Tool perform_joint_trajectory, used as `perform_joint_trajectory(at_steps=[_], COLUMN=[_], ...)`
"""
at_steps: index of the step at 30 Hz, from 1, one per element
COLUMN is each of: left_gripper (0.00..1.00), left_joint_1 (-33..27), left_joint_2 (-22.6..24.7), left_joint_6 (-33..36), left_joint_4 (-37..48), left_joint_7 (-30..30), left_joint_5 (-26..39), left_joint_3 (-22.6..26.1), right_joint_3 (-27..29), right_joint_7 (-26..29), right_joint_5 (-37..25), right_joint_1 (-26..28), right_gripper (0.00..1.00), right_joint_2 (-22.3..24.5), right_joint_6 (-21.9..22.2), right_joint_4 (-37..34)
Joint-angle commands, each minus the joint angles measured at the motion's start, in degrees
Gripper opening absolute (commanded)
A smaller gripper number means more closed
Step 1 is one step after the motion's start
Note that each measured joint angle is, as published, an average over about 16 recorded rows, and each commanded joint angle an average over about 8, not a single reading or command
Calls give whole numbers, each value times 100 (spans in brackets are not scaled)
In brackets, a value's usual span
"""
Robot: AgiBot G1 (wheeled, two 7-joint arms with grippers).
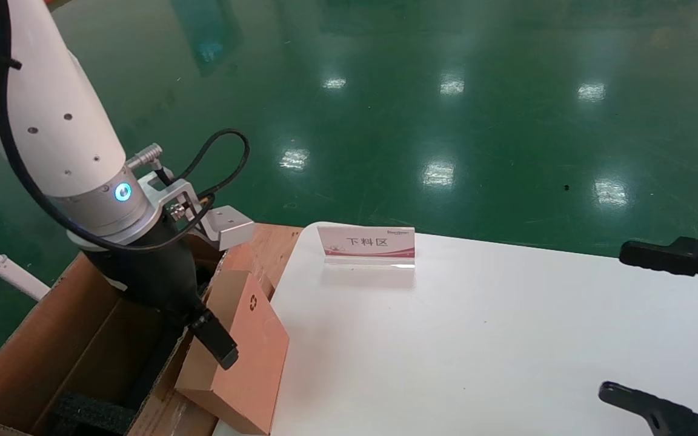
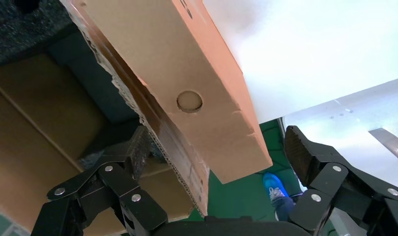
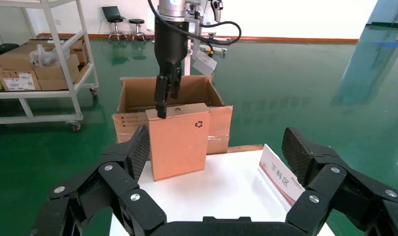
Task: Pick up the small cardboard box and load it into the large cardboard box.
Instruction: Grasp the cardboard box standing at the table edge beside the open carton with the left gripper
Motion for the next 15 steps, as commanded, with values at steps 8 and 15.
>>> perform_joint_trajectory(at_steps=[8, 15], left_gripper=[100, 100], left_joint_1=[-13, 265], left_joint_2=[42, 17], left_joint_6=[29, -227], left_joint_4=[60, 184], left_joint_7=[29, 120], left_joint_5=[-71, 31], left_joint_3=[42, 169], right_joint_3=[-4, -5], right_joint_7=[-2, -3], right_joint_5=[2, 4], right_joint_1=[2, 2], right_gripper=[100, 100], right_joint_2=[0, 2], right_joint_6=[0, 1], right_joint_4=[-3, -3])
